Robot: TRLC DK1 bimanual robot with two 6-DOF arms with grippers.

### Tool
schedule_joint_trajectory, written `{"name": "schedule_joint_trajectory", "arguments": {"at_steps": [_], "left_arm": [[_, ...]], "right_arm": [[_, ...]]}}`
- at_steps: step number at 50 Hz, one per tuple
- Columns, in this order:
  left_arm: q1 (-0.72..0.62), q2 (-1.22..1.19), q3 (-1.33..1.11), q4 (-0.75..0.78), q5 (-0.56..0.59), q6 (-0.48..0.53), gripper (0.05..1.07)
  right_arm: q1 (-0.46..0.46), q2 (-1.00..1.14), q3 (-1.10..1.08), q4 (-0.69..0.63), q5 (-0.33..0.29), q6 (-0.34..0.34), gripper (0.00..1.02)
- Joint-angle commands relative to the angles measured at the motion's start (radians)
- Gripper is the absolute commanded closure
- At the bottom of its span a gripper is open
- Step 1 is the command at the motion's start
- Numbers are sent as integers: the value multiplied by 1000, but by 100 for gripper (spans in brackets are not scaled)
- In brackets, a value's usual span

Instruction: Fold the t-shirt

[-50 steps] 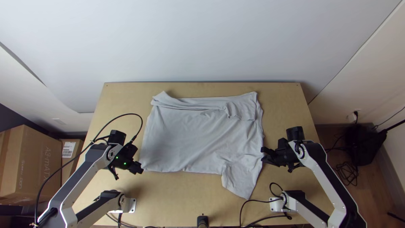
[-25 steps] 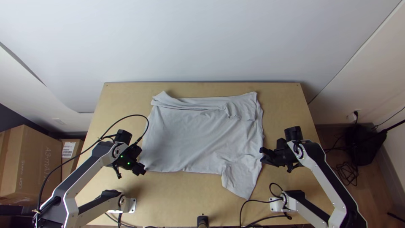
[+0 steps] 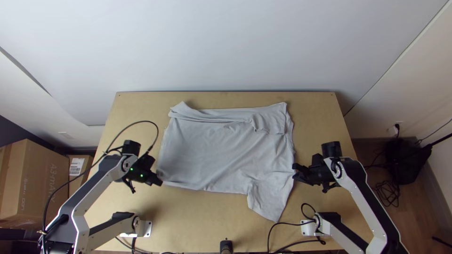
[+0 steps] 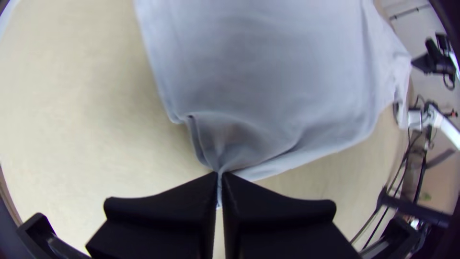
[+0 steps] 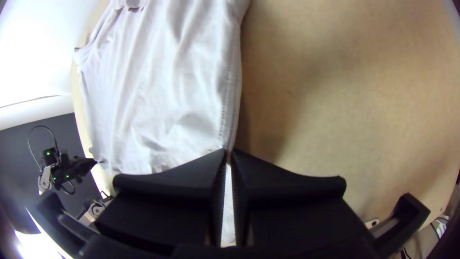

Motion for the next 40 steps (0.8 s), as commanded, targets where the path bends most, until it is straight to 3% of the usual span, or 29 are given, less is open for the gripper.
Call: {"name": "schedule_joint_trajectory", "arguments": {"at_steps": [1,13,19,25,32,40], "left_arm": [[40,20,82,-7,23,-84,104],[55,45,157,37,47,-320,105],[54,-78,235,102,46,-413,105],[54,-89,375,99,40,-443,105],[98,-33,494,110,-5,-525,105],[124,5,643,116,-95,-538,105]], "right_arm": [[-41,-27,28,-34,3,-31,100],[-94,-93,45,-56,2,-151,100],[-63,-174,132,21,10,-149,100],[-54,-90,293,25,45,-157,100],[-51,30,467,32,117,-217,100],[-51,192,694,33,143,-255,100]]}}
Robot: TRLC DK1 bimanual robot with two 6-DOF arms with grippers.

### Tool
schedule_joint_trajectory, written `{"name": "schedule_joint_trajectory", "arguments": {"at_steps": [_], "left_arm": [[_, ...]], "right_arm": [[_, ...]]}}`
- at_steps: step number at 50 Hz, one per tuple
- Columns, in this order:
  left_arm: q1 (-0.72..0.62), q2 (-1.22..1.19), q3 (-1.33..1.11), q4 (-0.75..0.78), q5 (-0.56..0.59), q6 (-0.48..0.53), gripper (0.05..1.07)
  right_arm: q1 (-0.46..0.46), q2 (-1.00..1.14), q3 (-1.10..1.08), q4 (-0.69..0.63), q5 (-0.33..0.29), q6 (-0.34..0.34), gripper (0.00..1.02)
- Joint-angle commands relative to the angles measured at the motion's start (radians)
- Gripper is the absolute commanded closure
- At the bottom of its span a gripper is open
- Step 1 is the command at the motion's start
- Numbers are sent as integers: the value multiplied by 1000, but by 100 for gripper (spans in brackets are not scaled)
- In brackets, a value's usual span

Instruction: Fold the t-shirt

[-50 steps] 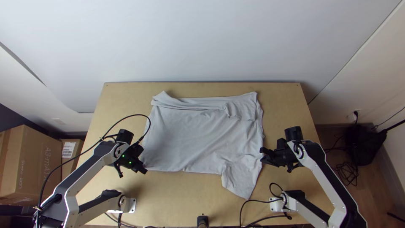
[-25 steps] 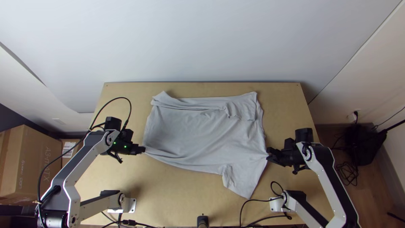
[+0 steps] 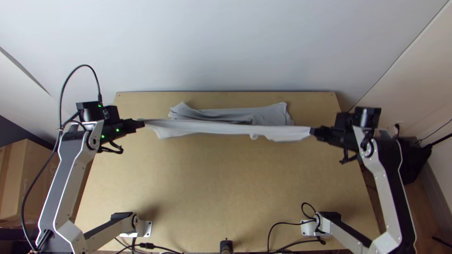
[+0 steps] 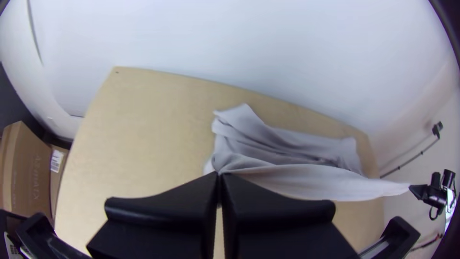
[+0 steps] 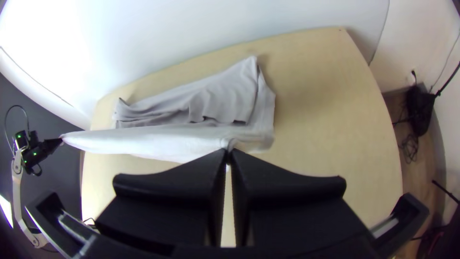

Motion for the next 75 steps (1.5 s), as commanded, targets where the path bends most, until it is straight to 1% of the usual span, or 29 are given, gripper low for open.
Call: {"name": "schedule_joint_trajectory", "arguments": {"at_steps": [1,9,17,22,26,28,30,37,43,46,54,59,65,75], "left_arm": [[20,28,116,8,-65,-31,105],[23,51,305,10,-113,-8,105],[32,99,489,12,-148,-9,105],[40,131,610,24,-171,-11,105],[43,143,695,35,-196,-12,105],[41,145,736,39,-212,-12,105],[41,143,771,39,-226,-12,105],[41,76,824,39,-251,-15,105],[43,-35,808,39,-263,-20,105],[48,-97,793,44,-281,-21,105],[54,-288,732,54,-281,-32,105],[44,-427,643,62,-268,-24,105],[31,-544,587,61,-265,-18,105],[23,-575,561,16,-262,-17,105]], "right_arm": [[3,110,159,6,39,-43,100],[14,272,440,-16,52,-58,100],[29,430,765,-65,84,-66,100],[57,501,968,-86,119,-70,100],[80,516,1064,-63,154,-66,100],[92,496,1068,-19,185,-63,100],[109,473,1066,9,200,-61,100],[132,337,1046,73,202,-11,100],[144,203,1012,91,202,2,100],[157,127,988,91,202,5,100],[184,-61,949,82,200,5,100],[196,-156,945,75,193,29,100],[196,-222,945,33,187,38,100],[196,-242,923,-5,180,51,100]]}}
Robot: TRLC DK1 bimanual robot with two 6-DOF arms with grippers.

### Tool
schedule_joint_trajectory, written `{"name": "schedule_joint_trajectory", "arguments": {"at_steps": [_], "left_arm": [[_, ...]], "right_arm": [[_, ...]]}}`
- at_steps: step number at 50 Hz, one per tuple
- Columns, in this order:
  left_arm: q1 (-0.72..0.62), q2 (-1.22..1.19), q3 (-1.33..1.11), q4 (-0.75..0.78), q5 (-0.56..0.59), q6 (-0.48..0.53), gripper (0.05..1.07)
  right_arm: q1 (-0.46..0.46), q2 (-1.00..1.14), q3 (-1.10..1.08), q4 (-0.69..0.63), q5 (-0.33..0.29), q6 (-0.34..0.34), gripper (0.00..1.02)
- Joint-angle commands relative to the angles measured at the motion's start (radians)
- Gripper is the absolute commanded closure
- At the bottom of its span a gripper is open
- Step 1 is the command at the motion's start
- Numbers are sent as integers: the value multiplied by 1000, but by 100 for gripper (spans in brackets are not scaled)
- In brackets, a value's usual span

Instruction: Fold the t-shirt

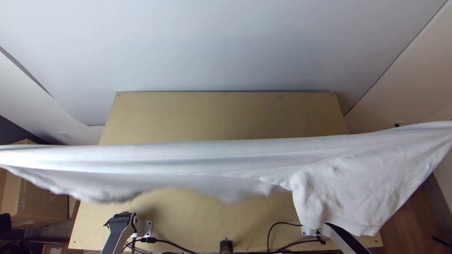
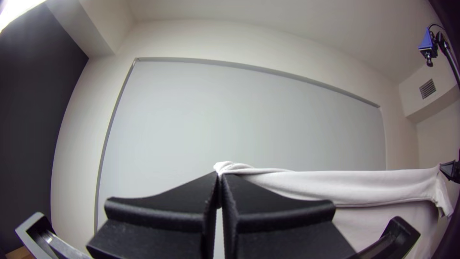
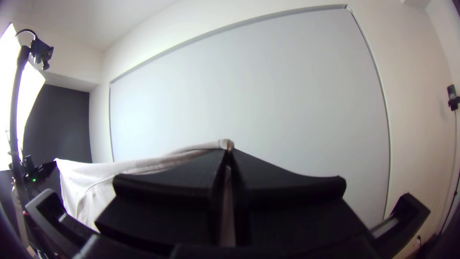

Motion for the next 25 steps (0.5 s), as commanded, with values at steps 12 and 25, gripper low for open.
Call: {"name": "schedule_joint_trajectory", "arguments": {"at_steps": [12,25], "left_arm": [[-115,-124,-580,5,4,-5,105],[-128,-172,-1131,151,99,-4,105]], "right_arm": [[83,-126,-660,116,10,79,100],[100,-186,-1188,308,-127,154,100]]}}
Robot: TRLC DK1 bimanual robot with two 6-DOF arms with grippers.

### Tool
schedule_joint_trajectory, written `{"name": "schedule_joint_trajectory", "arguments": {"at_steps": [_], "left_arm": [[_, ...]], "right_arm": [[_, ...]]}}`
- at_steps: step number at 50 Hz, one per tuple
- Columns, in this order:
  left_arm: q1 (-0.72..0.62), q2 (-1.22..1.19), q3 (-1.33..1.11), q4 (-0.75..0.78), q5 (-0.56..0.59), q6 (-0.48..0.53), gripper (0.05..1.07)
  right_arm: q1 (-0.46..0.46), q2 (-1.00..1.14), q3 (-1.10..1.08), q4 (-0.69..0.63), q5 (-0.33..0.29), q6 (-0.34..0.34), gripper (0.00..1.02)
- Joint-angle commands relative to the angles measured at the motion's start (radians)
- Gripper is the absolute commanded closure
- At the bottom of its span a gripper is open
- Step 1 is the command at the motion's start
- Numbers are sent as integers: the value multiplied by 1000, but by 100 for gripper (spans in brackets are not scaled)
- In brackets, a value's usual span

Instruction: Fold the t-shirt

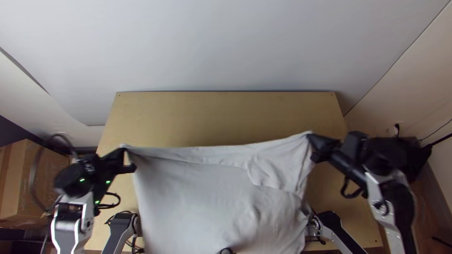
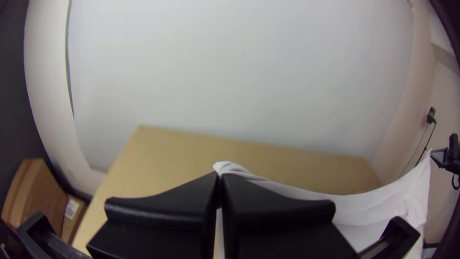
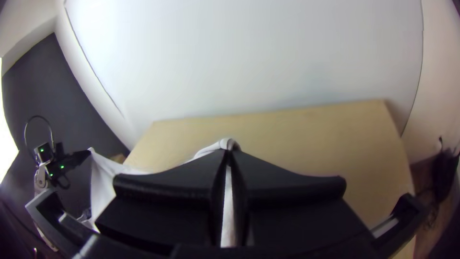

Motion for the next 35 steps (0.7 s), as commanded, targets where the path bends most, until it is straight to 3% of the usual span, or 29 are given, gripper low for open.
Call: {"name": "schedule_joint_trajectory", "arguments": {"at_steps": [1,16,23,35], "left_arm": [[-9,8,-106,93,28,-4,105],[0,327,-152,372,67,4,105],[31,536,-104,498,90,10,105],[67,870,54,570,125,14,105]], "right_arm": [[3,-8,-78,88,-23,47,100],[3,244,-81,171,-30,6,100],[-47,425,-44,231,-48,-14,100],[-117,736,137,251,-68,-19,100]]}}
